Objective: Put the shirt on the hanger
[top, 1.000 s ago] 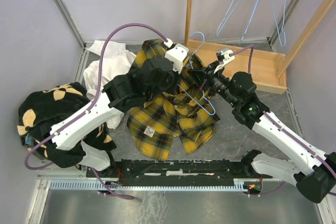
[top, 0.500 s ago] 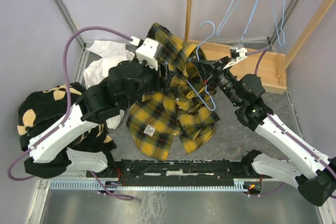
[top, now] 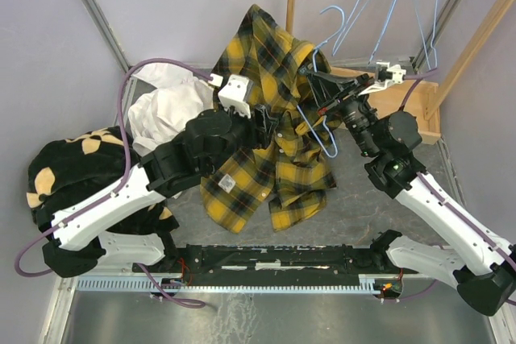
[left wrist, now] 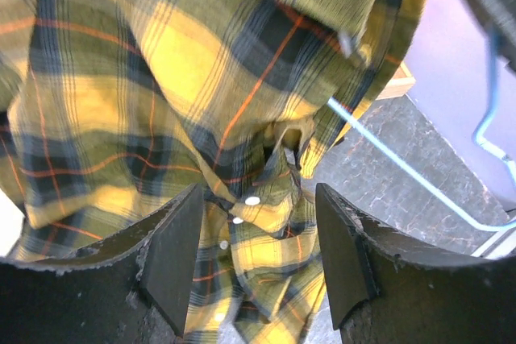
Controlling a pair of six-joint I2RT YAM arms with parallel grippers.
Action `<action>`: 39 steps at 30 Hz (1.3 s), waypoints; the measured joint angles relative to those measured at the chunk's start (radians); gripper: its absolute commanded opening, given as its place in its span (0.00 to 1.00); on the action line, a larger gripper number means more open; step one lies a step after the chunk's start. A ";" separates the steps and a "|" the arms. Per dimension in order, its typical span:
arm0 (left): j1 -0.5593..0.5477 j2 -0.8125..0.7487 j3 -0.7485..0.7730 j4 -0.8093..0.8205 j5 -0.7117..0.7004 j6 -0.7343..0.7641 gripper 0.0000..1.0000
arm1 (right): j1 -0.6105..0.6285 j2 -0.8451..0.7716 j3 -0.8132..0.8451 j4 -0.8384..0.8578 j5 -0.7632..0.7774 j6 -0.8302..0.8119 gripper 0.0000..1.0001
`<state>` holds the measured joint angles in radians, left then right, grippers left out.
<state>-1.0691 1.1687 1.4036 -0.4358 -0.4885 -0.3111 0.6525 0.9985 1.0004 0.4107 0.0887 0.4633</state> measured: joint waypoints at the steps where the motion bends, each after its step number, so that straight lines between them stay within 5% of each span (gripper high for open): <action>1: 0.000 -0.005 -0.019 0.018 0.000 -0.010 0.64 | 0.000 0.000 0.011 0.005 0.002 0.000 0.00; 18: 0.000 -0.047 -0.112 0.257 0.031 -0.061 0.65 | 0.000 0.030 0.227 0.023 -0.107 -0.041 0.00; 29: 0.000 -0.054 -0.129 0.280 0.084 -0.088 0.67 | 0.000 0.021 0.140 0.168 -0.164 -0.061 0.00; 39: 0.000 -0.179 -0.033 0.023 0.134 0.225 0.76 | 0.000 -0.066 -0.102 0.308 -0.254 -0.076 0.00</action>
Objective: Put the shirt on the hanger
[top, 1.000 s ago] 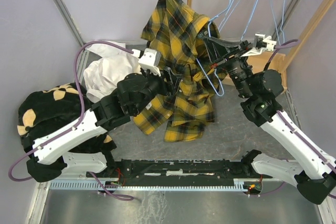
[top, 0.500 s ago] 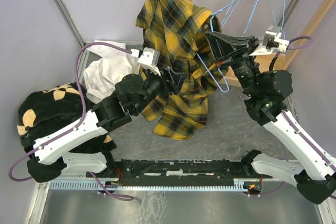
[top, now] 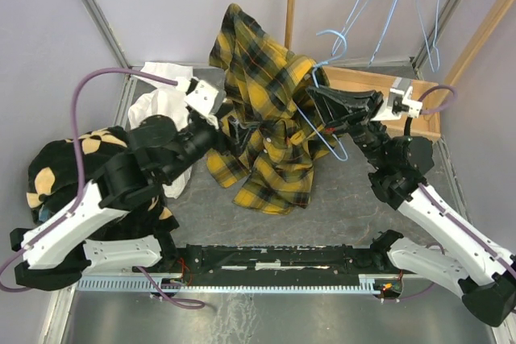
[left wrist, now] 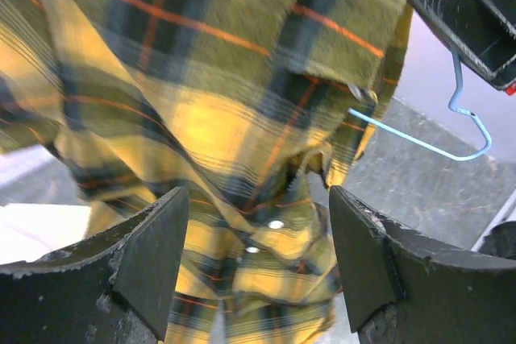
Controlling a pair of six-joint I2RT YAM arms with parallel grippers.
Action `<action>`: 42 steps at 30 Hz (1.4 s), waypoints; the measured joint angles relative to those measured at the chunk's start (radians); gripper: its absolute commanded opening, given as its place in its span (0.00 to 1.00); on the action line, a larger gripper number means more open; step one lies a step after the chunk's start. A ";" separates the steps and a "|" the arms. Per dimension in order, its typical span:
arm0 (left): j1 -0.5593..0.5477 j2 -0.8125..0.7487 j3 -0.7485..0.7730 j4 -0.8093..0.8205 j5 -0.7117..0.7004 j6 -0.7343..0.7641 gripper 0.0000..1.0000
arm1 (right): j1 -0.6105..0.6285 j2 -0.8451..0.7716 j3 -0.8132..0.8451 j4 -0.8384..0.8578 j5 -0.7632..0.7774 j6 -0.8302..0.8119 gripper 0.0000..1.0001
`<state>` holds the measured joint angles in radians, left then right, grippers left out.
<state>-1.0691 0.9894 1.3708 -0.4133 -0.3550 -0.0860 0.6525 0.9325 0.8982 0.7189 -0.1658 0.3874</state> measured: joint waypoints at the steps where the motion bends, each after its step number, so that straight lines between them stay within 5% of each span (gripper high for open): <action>1: 0.000 -0.006 0.036 -0.040 0.006 0.048 0.77 | 0.000 -0.018 -0.024 0.010 -0.011 0.001 0.00; 15: 0.000 0.061 0.407 -0.312 0.310 0.354 0.75 | -0.001 -0.411 -0.325 -0.084 -0.237 0.069 0.00; 24: 0.000 0.109 0.362 -0.448 0.477 0.395 0.74 | -0.001 -0.574 -0.406 -0.274 -0.357 0.147 0.00; 42: 0.000 0.169 0.336 -0.572 0.701 0.399 0.60 | -0.001 -0.529 -0.382 -0.356 -0.533 0.233 0.00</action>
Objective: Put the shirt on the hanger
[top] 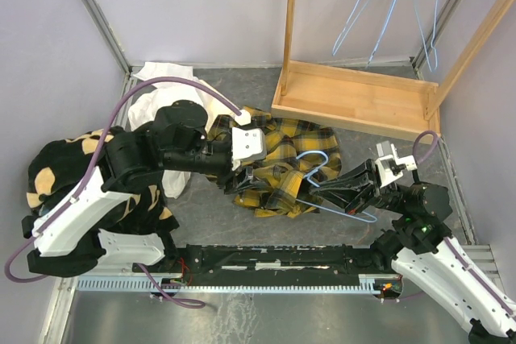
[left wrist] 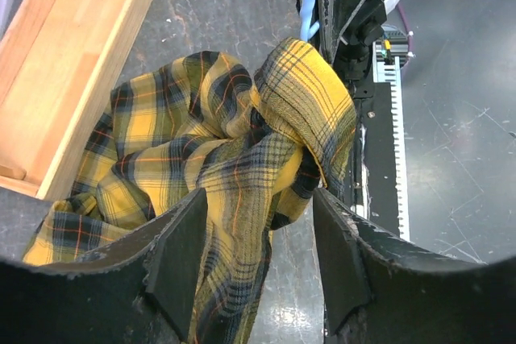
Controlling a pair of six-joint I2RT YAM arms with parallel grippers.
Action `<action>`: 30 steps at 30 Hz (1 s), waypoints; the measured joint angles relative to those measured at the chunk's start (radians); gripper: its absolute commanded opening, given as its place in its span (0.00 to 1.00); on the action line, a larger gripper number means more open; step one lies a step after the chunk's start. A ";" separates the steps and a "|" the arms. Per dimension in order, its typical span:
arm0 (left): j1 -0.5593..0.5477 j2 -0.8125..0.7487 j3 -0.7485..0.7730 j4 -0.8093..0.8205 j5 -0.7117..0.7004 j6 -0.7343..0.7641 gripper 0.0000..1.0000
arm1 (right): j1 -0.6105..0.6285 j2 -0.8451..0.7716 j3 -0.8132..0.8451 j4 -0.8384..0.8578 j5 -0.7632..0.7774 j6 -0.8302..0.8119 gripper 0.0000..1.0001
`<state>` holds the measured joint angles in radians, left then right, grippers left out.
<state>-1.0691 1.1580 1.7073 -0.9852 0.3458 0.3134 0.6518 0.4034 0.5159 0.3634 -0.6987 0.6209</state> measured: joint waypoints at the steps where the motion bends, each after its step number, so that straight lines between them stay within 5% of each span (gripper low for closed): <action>1: 0.000 0.003 0.000 -0.003 0.003 0.000 0.59 | 0.000 0.003 0.002 0.000 -0.006 0.005 0.00; 14: 0.000 0.068 -0.013 -0.007 0.065 -0.001 0.44 | 0.000 0.034 0.034 0.003 -0.041 0.033 0.00; 17: 0.000 0.088 -0.013 -0.007 0.080 -0.001 0.29 | 0.000 0.044 0.043 0.001 -0.048 0.032 0.00; 19: 0.000 0.095 -0.013 -0.009 0.088 -0.001 0.06 | 0.000 0.050 0.053 -0.010 -0.053 0.027 0.00; 20: 0.000 0.095 -0.013 -0.009 0.092 -0.003 0.03 | 0.000 0.054 0.060 -0.017 -0.054 0.021 0.00; 24: -0.005 0.087 -0.011 -0.021 0.109 -0.001 0.03 | -0.006 0.075 0.094 -0.058 -0.051 -0.008 0.00; 30: -0.005 0.082 -0.011 -0.016 0.098 -0.003 0.03 | -0.006 0.103 0.195 -0.218 -0.041 -0.110 0.23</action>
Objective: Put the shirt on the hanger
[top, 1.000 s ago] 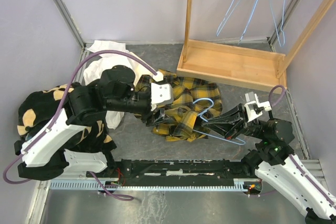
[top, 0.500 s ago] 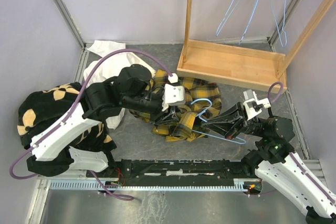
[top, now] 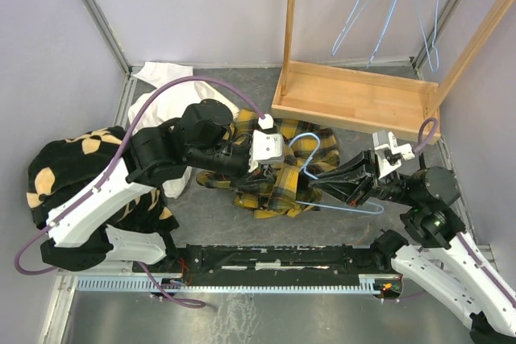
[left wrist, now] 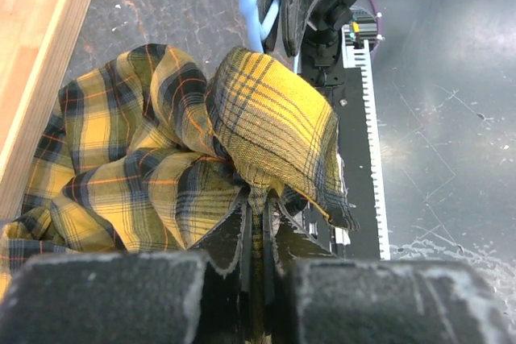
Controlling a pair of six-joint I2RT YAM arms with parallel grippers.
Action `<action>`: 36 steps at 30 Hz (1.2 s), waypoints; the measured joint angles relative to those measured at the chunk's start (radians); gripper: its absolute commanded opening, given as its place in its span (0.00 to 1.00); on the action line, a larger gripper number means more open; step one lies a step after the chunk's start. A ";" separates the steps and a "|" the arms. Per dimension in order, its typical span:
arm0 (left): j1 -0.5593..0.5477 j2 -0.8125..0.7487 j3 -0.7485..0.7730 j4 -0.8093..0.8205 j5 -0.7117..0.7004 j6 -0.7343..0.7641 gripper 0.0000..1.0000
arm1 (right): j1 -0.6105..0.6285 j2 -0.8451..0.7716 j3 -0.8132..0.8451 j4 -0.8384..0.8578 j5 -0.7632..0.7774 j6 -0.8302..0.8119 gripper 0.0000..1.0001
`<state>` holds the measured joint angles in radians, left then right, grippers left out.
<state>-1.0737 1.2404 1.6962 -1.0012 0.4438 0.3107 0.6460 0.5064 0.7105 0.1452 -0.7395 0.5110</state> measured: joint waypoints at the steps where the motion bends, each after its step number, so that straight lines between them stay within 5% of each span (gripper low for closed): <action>1: 0.000 0.000 -0.001 0.006 -0.006 -0.003 0.03 | 0.000 0.001 0.023 -0.041 0.012 -0.027 0.28; 4: 0.000 -0.001 -0.009 0.014 -0.039 -0.019 0.03 | 0.000 -0.003 0.098 -0.172 0.078 -0.120 0.41; 12: 0.000 -0.034 -0.105 0.042 -0.186 -0.077 0.03 | 0.001 -0.054 0.238 -0.492 0.412 -0.286 0.51; 21: 0.000 -0.107 -0.218 0.120 -0.405 -0.189 0.03 | 0.001 -0.020 0.315 -0.818 0.765 -0.201 0.53; 29: 0.000 -0.151 -0.232 0.150 -0.486 -0.243 0.03 | 0.001 -0.076 0.186 -0.870 0.946 0.005 0.56; 36: 0.000 -0.165 -0.232 0.156 -0.576 -0.256 0.03 | 0.001 -0.138 0.053 -0.785 0.907 0.098 0.57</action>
<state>-1.0737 1.0752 1.4643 -0.8448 -0.1326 0.0547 0.6472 0.3679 0.7631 -0.6395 0.1677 0.6086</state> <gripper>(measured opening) 0.069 0.572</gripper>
